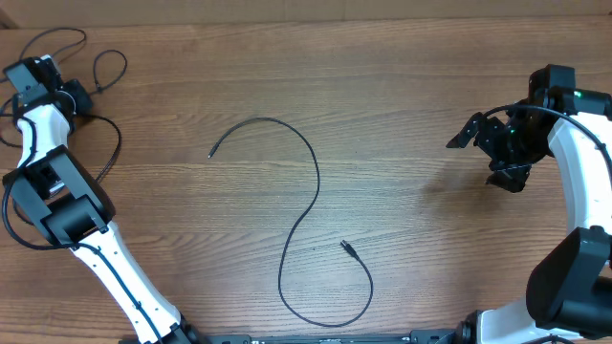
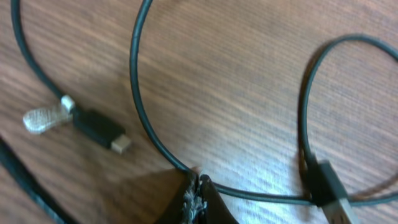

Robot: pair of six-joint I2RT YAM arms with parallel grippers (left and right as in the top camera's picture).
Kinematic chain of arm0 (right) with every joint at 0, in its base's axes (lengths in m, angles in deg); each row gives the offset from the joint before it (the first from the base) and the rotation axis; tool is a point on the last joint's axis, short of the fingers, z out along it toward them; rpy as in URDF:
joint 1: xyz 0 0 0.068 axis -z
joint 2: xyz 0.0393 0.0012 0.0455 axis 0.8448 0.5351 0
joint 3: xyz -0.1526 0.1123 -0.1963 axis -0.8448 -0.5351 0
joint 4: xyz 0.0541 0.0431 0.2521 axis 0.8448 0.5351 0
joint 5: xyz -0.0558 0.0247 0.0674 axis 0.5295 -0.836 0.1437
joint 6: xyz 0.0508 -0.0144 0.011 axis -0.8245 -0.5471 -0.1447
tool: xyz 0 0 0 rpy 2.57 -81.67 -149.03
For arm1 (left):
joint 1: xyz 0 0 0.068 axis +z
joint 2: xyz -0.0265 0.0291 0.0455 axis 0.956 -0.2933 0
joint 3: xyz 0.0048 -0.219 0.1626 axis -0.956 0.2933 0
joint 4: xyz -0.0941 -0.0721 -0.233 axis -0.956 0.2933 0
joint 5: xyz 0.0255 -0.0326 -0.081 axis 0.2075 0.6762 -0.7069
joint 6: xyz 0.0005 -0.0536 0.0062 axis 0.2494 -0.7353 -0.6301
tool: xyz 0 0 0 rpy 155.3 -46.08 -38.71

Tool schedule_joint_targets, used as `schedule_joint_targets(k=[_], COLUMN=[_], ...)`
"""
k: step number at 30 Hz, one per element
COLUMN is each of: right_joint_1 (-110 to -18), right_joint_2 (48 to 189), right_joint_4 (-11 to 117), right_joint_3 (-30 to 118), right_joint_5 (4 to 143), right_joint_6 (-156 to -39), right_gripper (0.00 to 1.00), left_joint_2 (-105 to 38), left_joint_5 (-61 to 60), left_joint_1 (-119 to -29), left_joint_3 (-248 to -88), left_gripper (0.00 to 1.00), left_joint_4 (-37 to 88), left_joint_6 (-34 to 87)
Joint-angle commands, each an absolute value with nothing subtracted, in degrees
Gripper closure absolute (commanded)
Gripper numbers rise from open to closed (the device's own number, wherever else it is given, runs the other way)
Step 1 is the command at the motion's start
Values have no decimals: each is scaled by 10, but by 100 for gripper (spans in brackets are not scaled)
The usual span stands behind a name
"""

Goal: Untangle cables

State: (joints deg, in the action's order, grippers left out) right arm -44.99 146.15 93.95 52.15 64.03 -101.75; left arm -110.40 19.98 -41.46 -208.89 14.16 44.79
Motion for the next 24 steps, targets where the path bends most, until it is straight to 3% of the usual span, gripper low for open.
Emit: schedule_joint_targets(k=[1, 11, 16, 18, 19, 21, 24], right_joint_1=[-449, -449, -449, -449, -449, -449, -449], right_joint_2=[1458, 1458, 1458, 1458, 1458, 1458, 1458], right_joint_4=[939, 939, 939, 939, 939, 939, 939], right_joint_3=[527, 527, 527, 527, 527, 527, 527], right_joint_5=[644, 644, 644, 644, 644, 644, 644], right_joint_6=[-1021, -1021, -1021, -1021, -1021, -1021, -1021], right_gripper=[0, 0, 0, 0, 0, 0, 0], left_joint_2=[-1146, -982, -946, -946, -948, -948, -948], left_joint_5=[171, -182, -200, -200, -193, -161, -64], left_joint_1=[-415, -449, -519, -556, -582, -622, -685], left_joint_3=[-2114, -2229, -2229, -2229, -2229, -2224, -2218], left_gripper=[96, 96, 96, 87, 72, 58, 52], left_joint_4=[247, 401, 526, 595, 639, 696, 749], left_joint_6=[435, 291, 320, 353, 377, 393, 393])
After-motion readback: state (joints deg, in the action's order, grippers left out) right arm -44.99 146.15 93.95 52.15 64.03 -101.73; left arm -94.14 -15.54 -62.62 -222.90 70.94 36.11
